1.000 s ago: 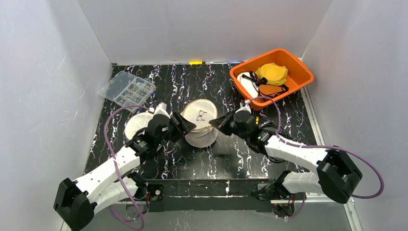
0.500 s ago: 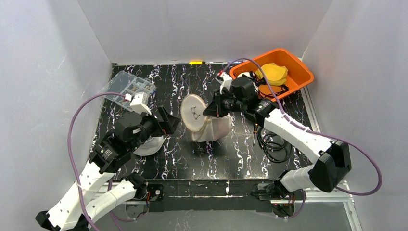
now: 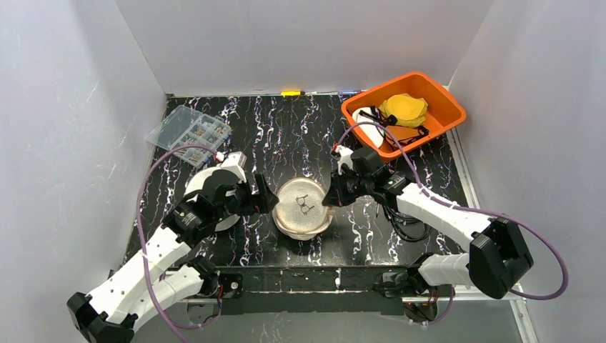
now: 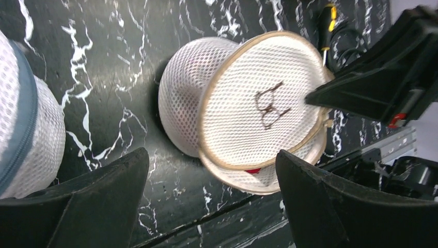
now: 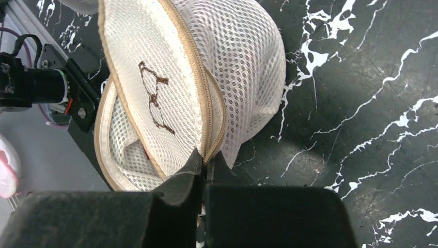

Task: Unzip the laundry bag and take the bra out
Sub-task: Open the laundry bag at the center of the board.

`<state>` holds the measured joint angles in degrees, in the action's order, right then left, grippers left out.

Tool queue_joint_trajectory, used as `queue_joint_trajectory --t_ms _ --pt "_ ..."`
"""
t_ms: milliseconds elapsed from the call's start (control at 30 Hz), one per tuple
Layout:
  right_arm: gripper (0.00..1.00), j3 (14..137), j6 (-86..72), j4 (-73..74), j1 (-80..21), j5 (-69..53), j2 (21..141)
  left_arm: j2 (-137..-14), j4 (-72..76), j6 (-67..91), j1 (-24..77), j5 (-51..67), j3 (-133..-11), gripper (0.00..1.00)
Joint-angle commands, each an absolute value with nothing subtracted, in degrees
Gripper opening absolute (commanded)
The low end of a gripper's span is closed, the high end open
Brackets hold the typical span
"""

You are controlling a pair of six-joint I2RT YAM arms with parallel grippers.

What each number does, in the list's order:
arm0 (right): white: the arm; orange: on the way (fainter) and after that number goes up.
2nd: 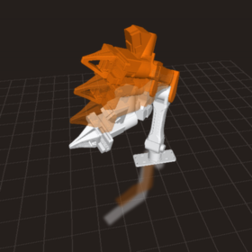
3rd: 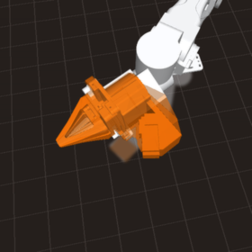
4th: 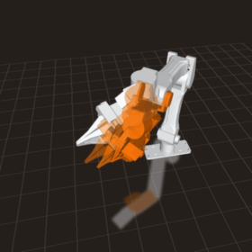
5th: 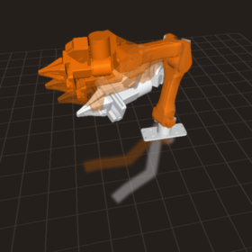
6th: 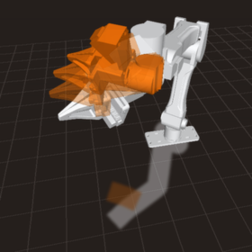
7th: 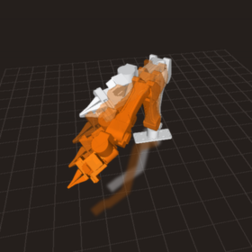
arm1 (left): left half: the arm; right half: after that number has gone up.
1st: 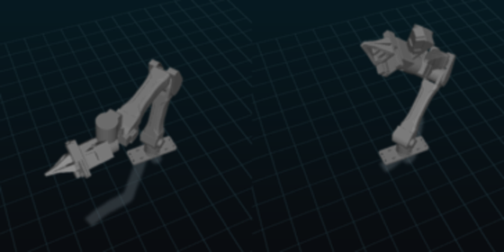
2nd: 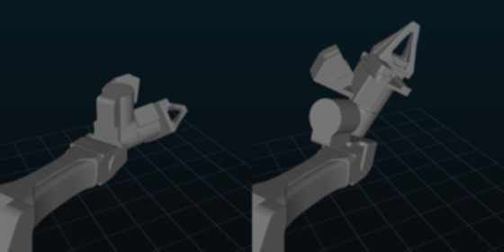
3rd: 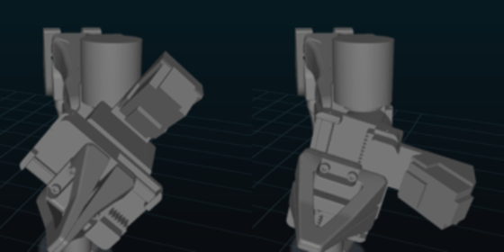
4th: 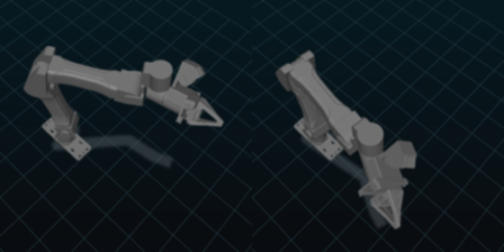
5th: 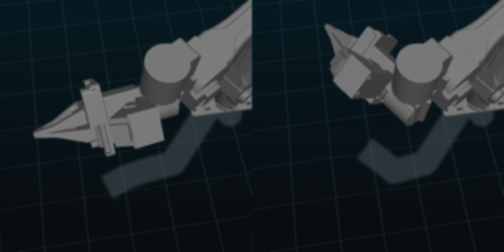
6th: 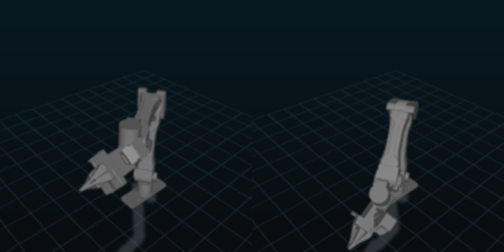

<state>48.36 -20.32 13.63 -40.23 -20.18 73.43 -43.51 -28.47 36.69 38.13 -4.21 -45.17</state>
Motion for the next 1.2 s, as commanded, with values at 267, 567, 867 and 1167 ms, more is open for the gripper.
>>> queue_joint_trajectory --t_ms 267,567,867,1167 --pt "0.15 47.89 -17.51 15.23 -39.88 -12.75 67.57 -50.88 -25.39 40.16 37.46 -2.55 -41.65 0.85" --pt "0.72 51.12 -18.01 23.81 -39.91 -7.43 61.58 -52.91 -23.72 40.1 37.01 -2.02 -42.43 0.83" --pt "0.76 56.46 -21.73 23.48 -42.11 -6.12 56.37 -56.64 -21.06 39.74 34.17 0.77 -43.75 0.83" --pt "0.72 42.83 -29.62 8.31 -45.34 -9.58 48.48 -69.46 -9.75 44.81 27.6 15.14 -45.14 0.69"
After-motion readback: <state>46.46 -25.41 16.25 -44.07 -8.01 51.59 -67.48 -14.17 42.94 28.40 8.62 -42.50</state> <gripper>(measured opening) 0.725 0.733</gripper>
